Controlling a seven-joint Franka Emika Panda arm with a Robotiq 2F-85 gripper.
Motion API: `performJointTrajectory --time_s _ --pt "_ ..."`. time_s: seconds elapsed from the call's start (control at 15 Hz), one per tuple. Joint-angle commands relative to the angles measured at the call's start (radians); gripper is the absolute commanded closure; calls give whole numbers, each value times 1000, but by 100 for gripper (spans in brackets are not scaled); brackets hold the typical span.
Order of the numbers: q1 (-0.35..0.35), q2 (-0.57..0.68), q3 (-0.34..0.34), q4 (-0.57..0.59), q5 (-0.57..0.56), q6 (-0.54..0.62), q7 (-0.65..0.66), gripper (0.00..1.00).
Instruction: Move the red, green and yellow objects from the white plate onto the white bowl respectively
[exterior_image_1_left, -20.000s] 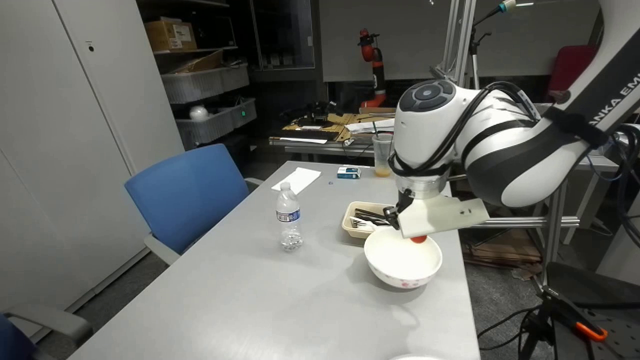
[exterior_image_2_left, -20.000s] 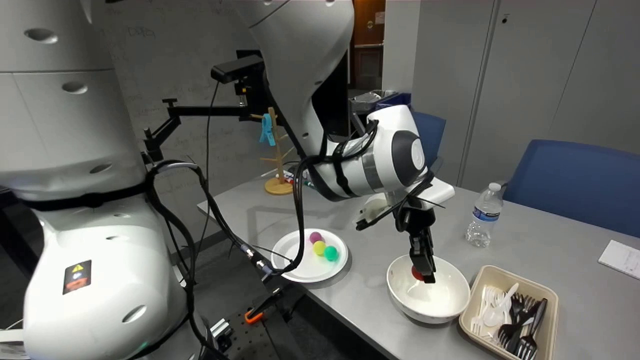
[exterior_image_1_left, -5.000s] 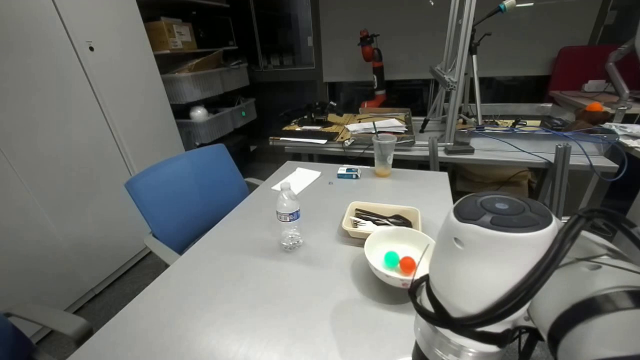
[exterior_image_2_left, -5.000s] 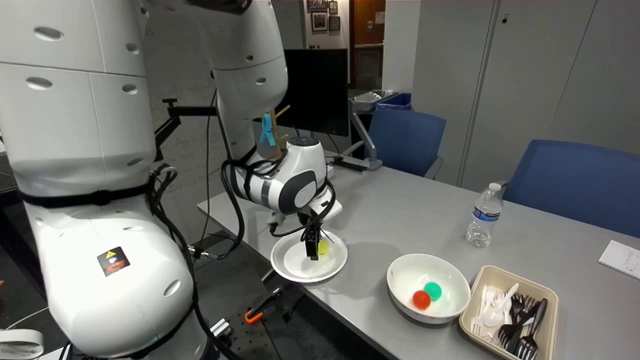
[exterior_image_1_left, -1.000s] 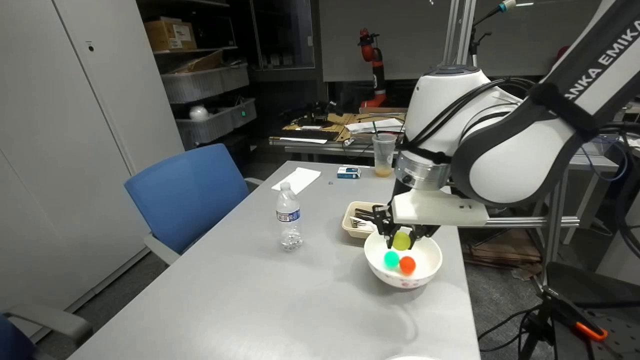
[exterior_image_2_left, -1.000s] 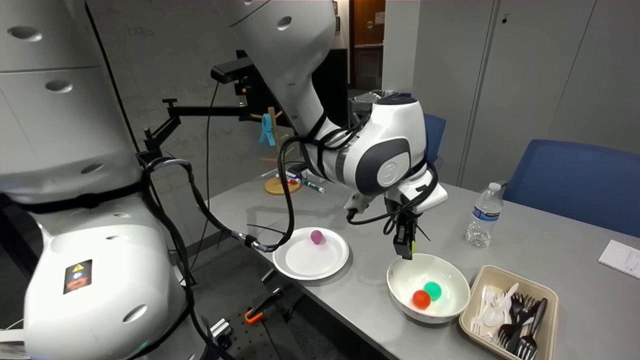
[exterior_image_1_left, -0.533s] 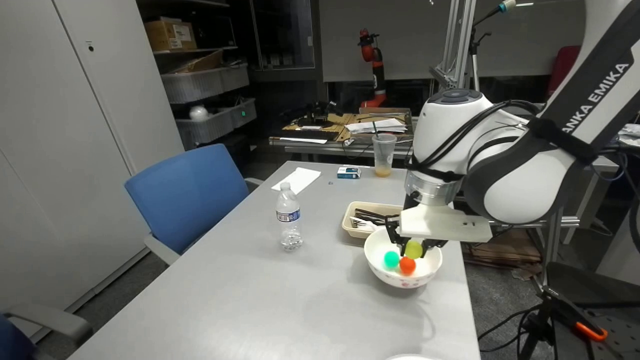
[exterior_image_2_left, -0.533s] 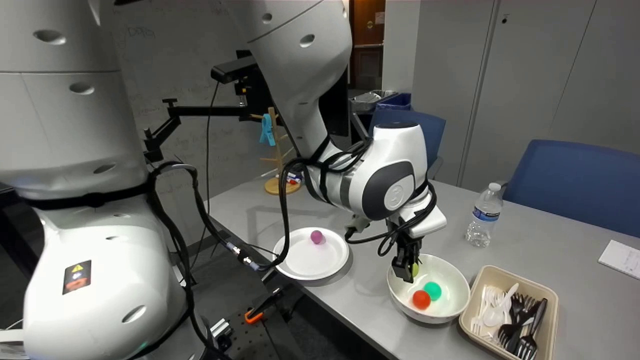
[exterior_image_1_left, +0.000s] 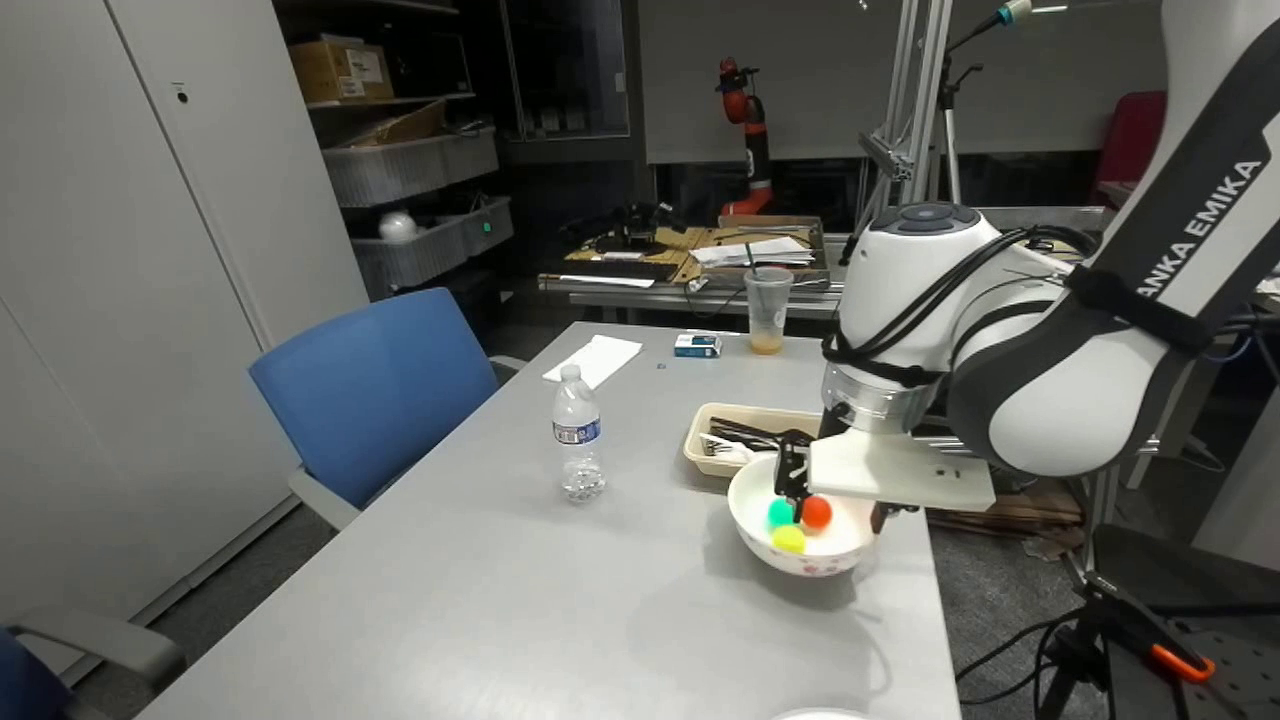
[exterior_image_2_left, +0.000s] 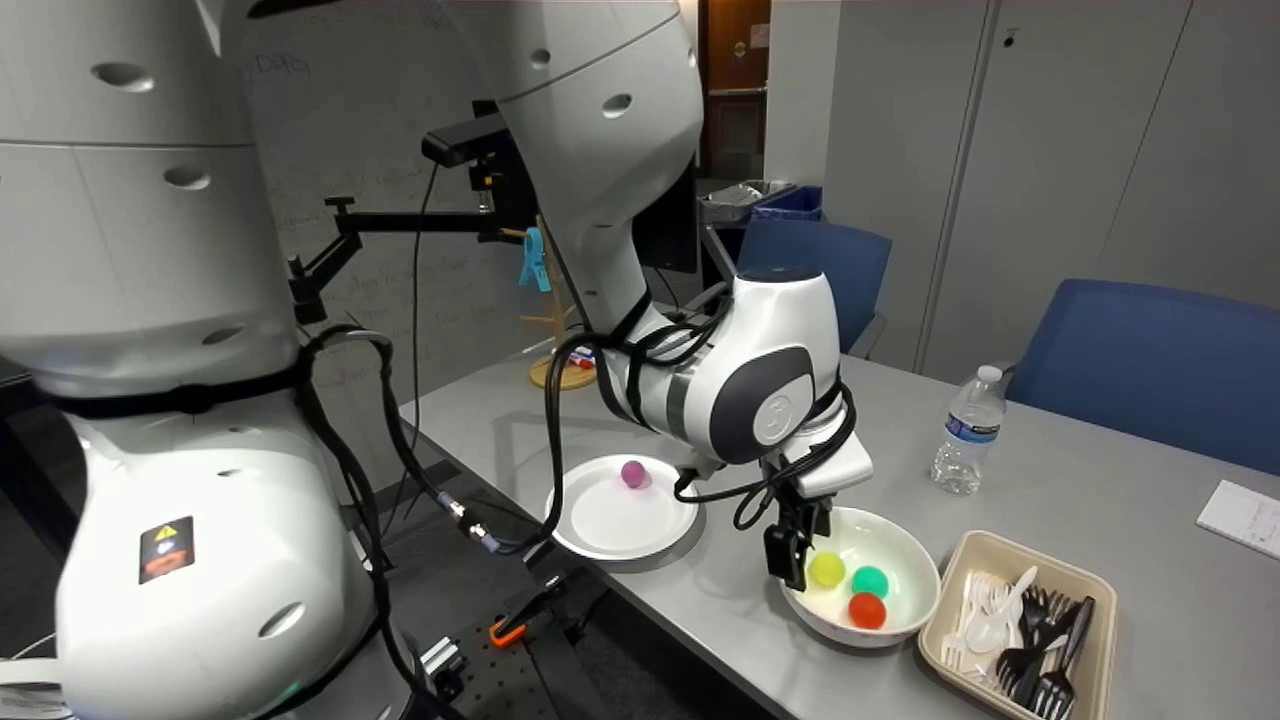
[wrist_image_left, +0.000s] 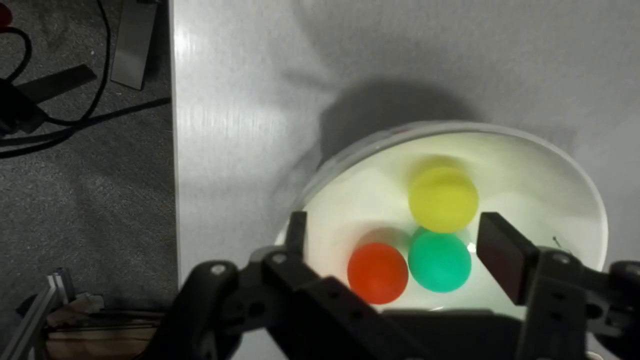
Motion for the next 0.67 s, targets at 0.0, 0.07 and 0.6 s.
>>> performJointTrajectory --time_s 0.0,0.07,0.6 --pt "37 5 -36 -15 -14 50 36 0" --pt "40 5 -39 -16 -11 54 35 0" --pt "23 15 10 -32 91 87 -107 0"
